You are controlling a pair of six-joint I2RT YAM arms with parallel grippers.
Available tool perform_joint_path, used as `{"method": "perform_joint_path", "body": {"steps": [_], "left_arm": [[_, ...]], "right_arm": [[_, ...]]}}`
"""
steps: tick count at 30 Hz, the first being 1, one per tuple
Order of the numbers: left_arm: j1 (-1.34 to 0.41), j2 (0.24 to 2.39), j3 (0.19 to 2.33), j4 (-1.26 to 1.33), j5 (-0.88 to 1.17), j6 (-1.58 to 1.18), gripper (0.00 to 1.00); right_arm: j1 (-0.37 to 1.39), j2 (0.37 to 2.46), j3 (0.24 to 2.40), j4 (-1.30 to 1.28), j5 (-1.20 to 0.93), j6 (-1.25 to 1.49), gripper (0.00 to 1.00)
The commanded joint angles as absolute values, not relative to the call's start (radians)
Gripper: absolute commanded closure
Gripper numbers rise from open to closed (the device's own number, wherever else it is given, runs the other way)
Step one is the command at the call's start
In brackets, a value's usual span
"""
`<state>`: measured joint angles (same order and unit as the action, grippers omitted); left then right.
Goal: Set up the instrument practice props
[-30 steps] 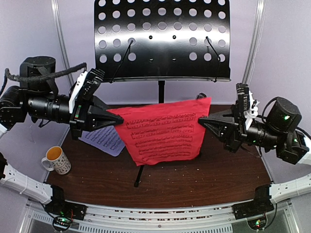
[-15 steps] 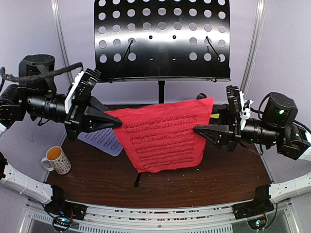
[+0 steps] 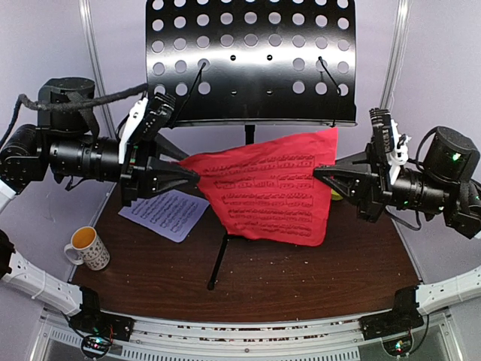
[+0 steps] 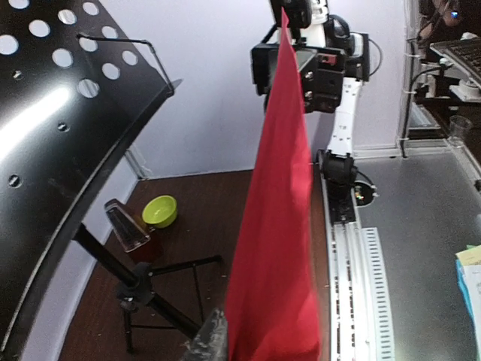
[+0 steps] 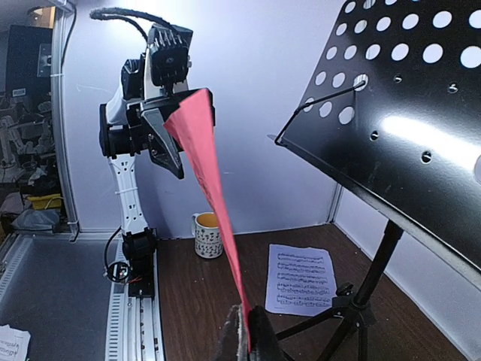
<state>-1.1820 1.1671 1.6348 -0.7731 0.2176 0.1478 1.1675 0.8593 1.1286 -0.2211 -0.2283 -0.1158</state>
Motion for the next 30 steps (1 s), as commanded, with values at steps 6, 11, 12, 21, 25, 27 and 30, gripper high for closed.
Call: {"method": "perform_joint_path", "body": {"steps": [6, 11, 12, 21, 25, 27, 30], "left_arm": [[-1.184, 1.095, 1.652, -0.592, -0.103, 0.088, 0.65], [-1.184, 1.095, 1.699, -0.555, -0.237, 0.080, 0.57], [-1.184, 1.104, 1.718, -0.554, -0.276, 0.081, 0.56], [-1.182, 1.276, 1.938, -0.620, -0.506, 0.057, 0.49], [-1.172, 1.337, 1.987, -0.618, -0.504, 0.014, 0.47], [-1.155, 1.355, 1.995, -0.611, -0.486, -0.022, 0.46], [-1.124, 1.377, 1.994, -0.606, -0.460, -0.076, 0.46]], "right_arm": [[1.174, 0.835, 1.299, -0.219, -0.078, -0.031, 1.00], [1.174, 0.861, 1.410, -0.209, -0.010, -0.052, 1.00], [1.173, 0.872, 1.435, -0.210, 0.012, -0.059, 1.00], [1.173, 0.997, 1.573, -0.096, 0.205, -0.099, 1.00], [1.167, 1.067, 1.647, -0.068, 0.256, -0.128, 1.00], [1.164, 1.101, 1.679, -0.058, 0.283, -0.139, 1.00], [1.159, 1.138, 1.705, -0.030, 0.321, -0.148, 1.00]]}}
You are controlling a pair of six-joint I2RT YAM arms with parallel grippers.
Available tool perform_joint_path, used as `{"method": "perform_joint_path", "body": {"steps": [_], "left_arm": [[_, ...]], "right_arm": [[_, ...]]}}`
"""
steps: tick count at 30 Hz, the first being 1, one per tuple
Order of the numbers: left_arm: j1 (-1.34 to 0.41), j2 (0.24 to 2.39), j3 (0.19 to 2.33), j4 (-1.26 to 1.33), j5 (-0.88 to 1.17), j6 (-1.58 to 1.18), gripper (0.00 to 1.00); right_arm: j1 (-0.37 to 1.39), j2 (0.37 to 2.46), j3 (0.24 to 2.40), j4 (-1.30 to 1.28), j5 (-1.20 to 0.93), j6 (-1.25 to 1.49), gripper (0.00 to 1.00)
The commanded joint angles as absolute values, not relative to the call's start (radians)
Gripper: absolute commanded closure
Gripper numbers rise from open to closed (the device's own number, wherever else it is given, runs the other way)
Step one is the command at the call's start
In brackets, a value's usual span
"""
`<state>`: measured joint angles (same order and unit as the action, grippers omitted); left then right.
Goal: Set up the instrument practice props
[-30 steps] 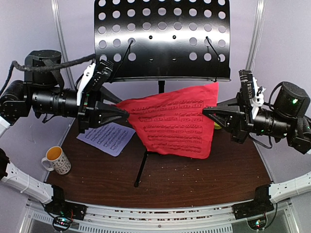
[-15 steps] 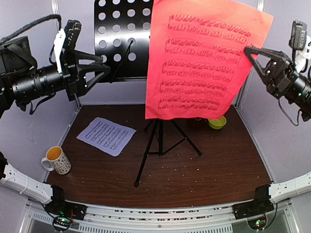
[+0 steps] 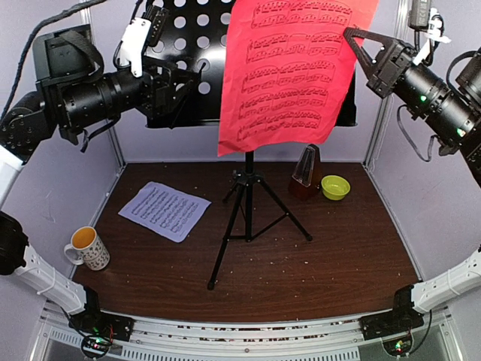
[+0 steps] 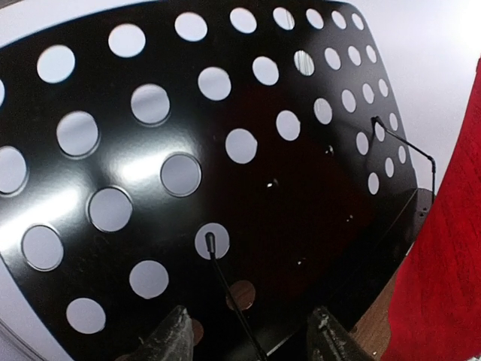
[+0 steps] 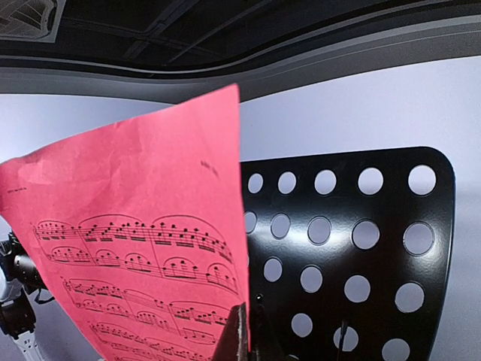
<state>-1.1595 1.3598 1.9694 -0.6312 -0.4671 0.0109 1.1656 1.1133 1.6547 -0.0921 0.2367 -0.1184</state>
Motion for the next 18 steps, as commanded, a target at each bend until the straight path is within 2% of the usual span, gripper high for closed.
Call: {"method": "perform_joint_path", "body": {"steps": [1, 11, 14, 18], "left_arm": [[-1.117, 1.383, 1.995, -0.606, -0.457, -0.090, 0.46], [-1.097, 1.430, 1.992, -0.622, -0.470, -0.131, 0.52], [-1.097, 1.434, 1.991, -0.623, -0.475, -0.128, 0.59], [-1.097, 1.436, 1.987, -0.624, -0.498, -0.128, 0.72]], "right_arm": [[1.158, 1.149, 1.710, -0.021, 0.336, -0.150, 1.00], [1.136, 1.208, 1.764, 0.044, 0.478, -0.182, 1.00], [1.134, 1.221, 1.766, 0.064, 0.504, -0.197, 1.00], [1.132, 1.237, 1.764, 0.099, 0.532, -0.229, 1.00]]}}
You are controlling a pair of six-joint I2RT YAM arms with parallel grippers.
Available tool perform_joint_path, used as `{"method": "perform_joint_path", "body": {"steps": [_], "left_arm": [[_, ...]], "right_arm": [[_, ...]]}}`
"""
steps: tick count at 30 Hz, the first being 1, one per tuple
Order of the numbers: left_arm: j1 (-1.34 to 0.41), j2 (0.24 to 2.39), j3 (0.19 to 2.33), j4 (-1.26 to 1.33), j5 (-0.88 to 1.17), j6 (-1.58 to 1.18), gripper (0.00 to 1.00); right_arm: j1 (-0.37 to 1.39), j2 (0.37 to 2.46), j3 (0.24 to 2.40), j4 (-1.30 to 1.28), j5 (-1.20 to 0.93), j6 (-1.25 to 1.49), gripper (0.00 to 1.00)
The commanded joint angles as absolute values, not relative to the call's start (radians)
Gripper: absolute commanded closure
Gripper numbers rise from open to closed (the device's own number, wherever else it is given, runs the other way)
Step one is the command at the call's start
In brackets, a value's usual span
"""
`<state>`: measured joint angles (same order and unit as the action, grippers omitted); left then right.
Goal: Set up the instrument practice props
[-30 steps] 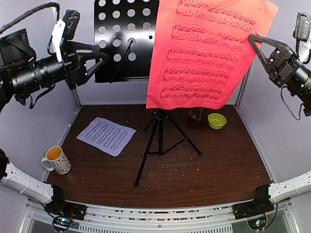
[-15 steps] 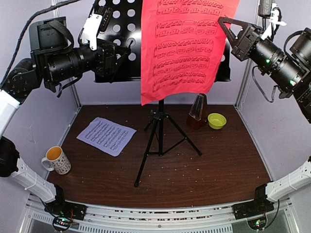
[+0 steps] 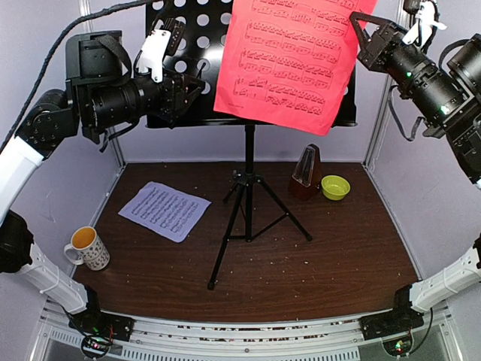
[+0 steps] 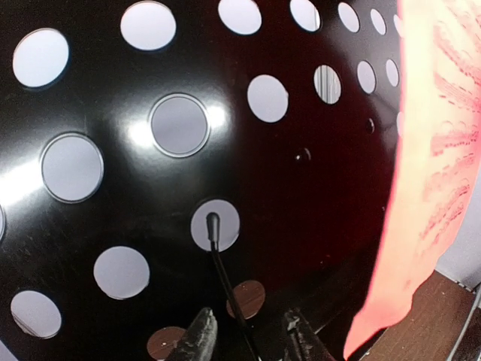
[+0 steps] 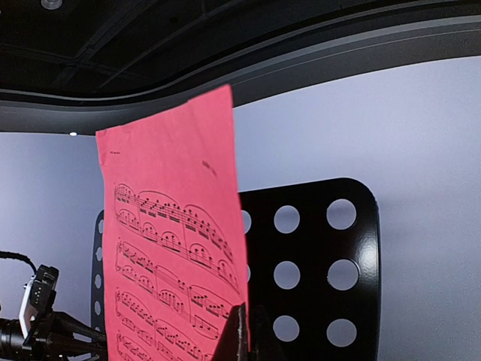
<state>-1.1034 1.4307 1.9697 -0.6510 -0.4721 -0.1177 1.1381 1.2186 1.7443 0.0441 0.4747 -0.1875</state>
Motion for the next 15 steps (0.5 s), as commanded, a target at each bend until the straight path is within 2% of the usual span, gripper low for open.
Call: {"method": "perform_joint_path", "body": {"steps": [1, 10, 15], "left_arm": [[-1.097, 1.435, 1.986, -0.623, -0.504, -0.127, 0.75], [-1.095, 1.415, 1.968, -0.603, -0.539, -0.111, 0.99], [-1.095, 1.367, 1.895, -0.513, -0.539, -0.092, 1.00]], "right_arm": [[1.132, 1.241, 1.764, 0.107, 0.537, -0.236, 1.00], [1.130, 1.261, 1.765, 0.138, 0.546, -0.275, 1.00], [1.127, 1.267, 1.757, 0.148, 0.556, -0.291, 1.00]]}}
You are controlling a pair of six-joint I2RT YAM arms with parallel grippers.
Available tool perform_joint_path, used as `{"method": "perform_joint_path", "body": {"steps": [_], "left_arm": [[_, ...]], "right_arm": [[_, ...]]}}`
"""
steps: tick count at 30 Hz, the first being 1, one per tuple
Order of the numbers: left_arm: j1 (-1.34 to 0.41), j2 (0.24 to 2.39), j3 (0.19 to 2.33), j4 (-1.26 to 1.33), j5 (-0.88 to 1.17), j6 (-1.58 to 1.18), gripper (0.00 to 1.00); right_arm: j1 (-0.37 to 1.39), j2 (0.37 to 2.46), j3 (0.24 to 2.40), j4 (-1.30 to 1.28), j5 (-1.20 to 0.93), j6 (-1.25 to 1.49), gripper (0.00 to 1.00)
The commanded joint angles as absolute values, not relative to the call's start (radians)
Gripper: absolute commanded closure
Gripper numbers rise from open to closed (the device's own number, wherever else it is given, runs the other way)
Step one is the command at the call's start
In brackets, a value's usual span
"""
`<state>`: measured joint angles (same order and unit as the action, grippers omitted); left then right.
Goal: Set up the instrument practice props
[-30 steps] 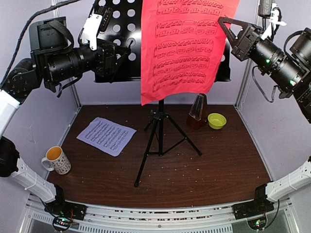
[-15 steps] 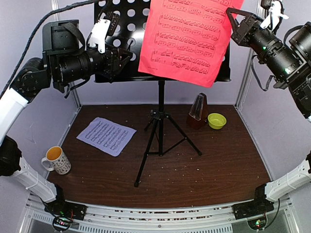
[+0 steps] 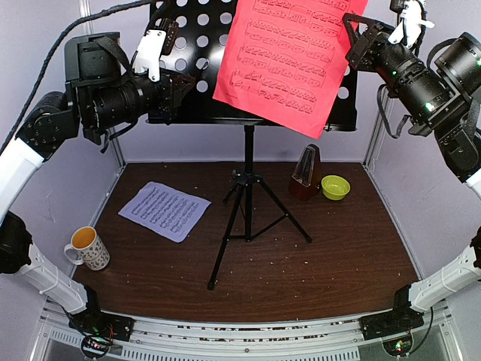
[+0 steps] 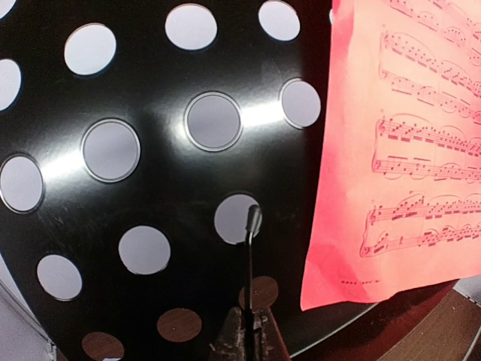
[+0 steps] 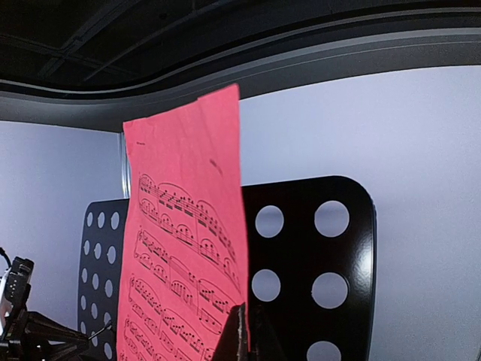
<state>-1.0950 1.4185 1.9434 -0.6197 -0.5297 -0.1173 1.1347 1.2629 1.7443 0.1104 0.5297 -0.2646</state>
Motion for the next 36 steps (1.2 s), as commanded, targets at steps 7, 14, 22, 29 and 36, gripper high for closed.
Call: {"method": "perform_joint_path", "body": {"steps": [7, 14, 22, 29, 36], "left_arm": [[-1.095, 1.320, 1.820, -0.435, -0.555, -0.087, 1.00], [-1.096, 1.248, 1.680, -0.277, -0.496, 0.010, 1.00], [-1.096, 1.217, 1.605, -0.143, -0.364, 0.083, 1.00], [-1.097, 1.212, 1.571, -0.084, -0.291, 0.131, 1.00], [-1.095, 1.202, 1.545, -0.064, -0.262, 0.153, 1.00]], "right_arm": [[1.123, 1.263, 1.741, 0.152, 0.569, -0.301, 1.00], [1.119, 1.263, 1.733, 0.151, 0.560, -0.299, 1.00], [1.119, 1.292, 1.759, 0.140, 0.466, -0.293, 1.00], [1.119, 1.336, 1.781, 0.152, 0.371, -0.301, 1.00], [1.118, 1.375, 1.827, 0.193, 0.276, -0.312, 1.00]]}}
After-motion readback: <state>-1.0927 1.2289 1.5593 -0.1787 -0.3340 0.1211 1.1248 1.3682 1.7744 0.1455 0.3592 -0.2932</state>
